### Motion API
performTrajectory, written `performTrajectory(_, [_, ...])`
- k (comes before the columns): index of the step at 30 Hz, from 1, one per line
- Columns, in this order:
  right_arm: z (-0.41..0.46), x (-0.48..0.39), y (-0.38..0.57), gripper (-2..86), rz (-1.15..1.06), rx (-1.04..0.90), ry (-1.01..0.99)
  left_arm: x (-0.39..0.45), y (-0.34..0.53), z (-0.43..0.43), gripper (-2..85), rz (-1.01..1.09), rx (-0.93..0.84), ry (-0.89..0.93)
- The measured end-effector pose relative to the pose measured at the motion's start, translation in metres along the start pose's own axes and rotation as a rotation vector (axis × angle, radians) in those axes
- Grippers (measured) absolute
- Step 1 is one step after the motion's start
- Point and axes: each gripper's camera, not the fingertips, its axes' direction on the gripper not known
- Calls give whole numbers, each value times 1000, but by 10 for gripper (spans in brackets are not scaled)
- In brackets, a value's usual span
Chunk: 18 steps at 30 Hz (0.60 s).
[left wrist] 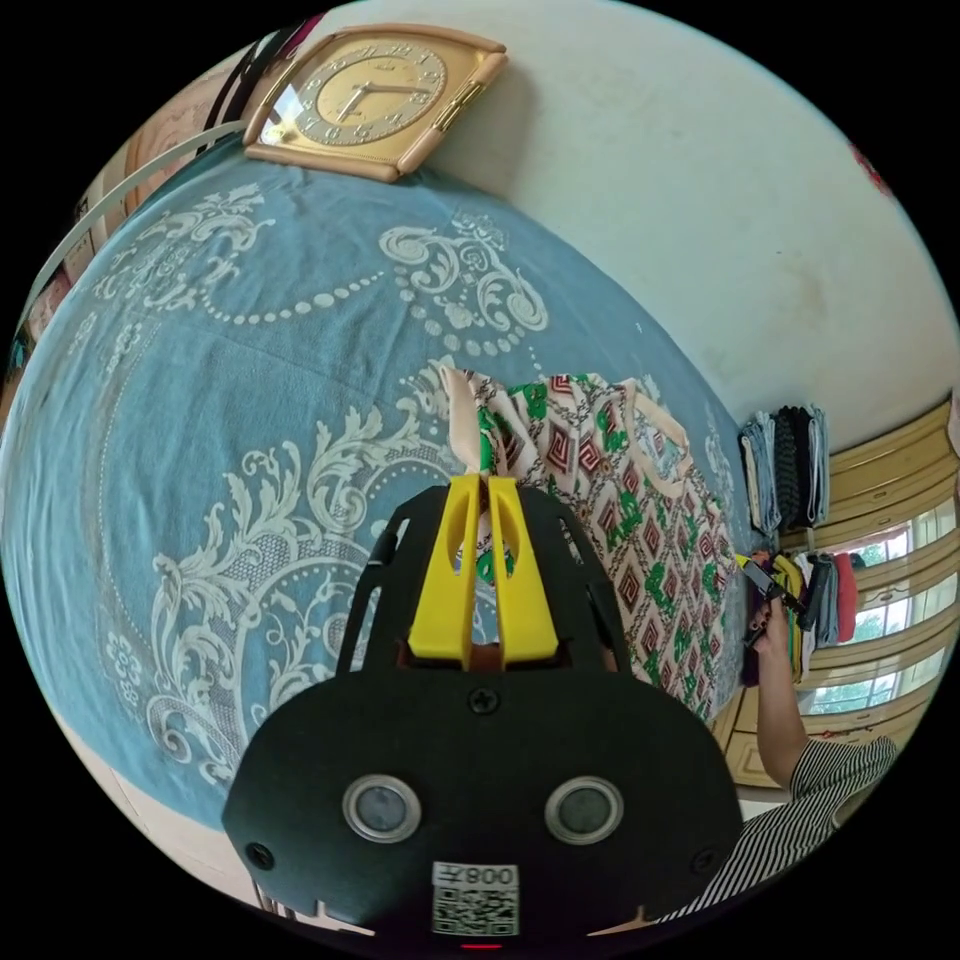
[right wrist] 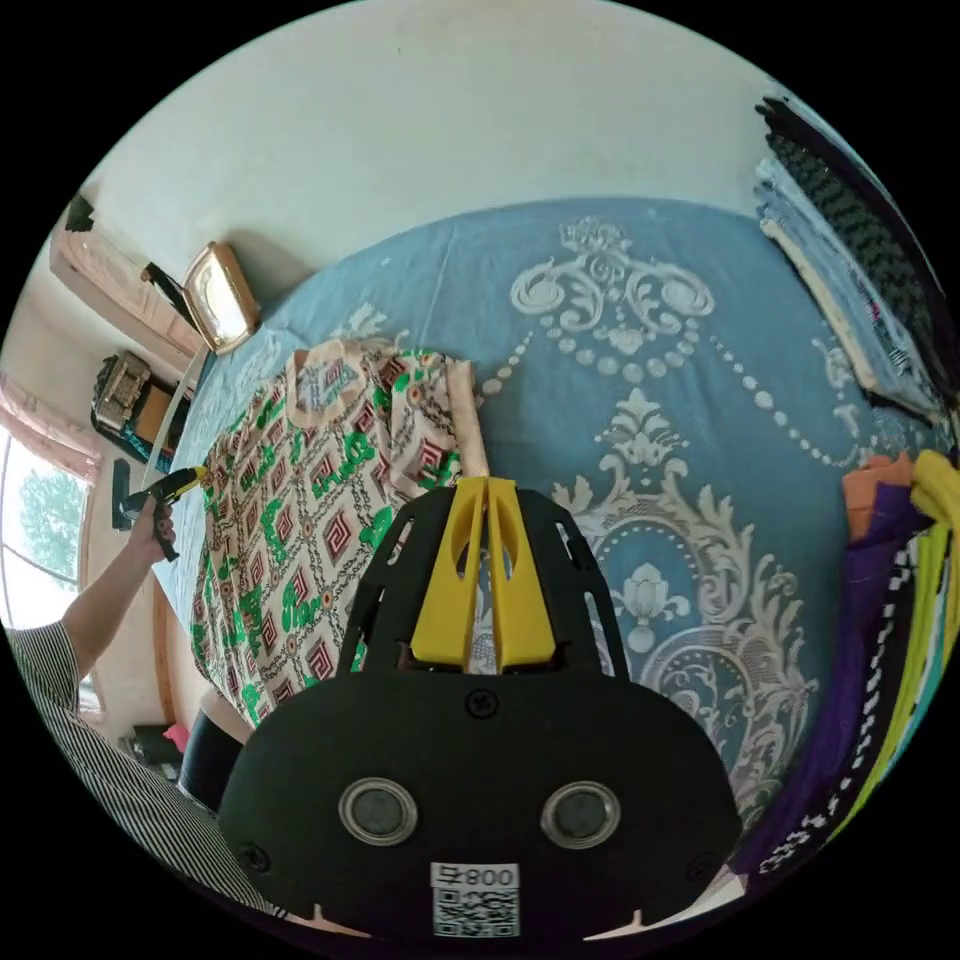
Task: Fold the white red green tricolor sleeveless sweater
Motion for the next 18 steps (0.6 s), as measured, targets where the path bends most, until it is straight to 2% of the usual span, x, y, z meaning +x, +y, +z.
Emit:
performTrajectory(4, [-33,27,4,2,35,74,91,-2,-4,-8,20,39,7,-16])
performTrajectory(9, [18,92,15,-1,208,-94,56,-19,3,13,26,-19,-82,-42])
performTrajectory(12, [11,119,14,-1,313,14,38,-25,7,4,33,-52,-23,-1])
performTrajectory(15, [3,130,-10,1,286,85,54,-23,4,-9,48,-13,25,-43])
performTrajectory(18, [14,139,-54,8,205,66,27,-20,-7,-13,63,29,42,-28])
